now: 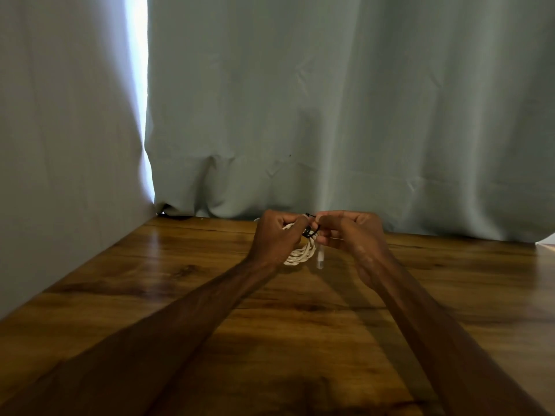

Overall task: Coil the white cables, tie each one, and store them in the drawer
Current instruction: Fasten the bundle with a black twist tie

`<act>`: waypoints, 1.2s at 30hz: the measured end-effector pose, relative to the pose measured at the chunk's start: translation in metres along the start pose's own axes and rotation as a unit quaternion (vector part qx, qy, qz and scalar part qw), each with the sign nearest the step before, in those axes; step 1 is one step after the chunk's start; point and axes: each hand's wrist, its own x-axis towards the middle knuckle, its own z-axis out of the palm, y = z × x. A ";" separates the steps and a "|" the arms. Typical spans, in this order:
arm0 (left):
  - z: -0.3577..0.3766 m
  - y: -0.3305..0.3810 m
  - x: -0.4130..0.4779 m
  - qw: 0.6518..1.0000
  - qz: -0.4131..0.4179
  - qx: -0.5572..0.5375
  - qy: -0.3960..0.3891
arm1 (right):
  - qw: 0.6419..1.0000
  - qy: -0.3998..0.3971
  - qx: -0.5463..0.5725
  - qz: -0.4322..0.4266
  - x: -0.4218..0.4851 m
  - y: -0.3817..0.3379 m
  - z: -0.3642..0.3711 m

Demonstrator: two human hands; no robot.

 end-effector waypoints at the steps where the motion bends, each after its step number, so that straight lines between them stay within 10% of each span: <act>1: 0.000 -0.001 0.000 1.000 0.000 -0.001 -0.002 | 1.000 -0.001 -0.001 0.007 0.000 -0.001 0.000; 36: -0.008 0.000 0.003 0.991 0.050 0.089 -0.089 | 0.990 -0.085 0.050 0.099 0.008 -0.001 -0.017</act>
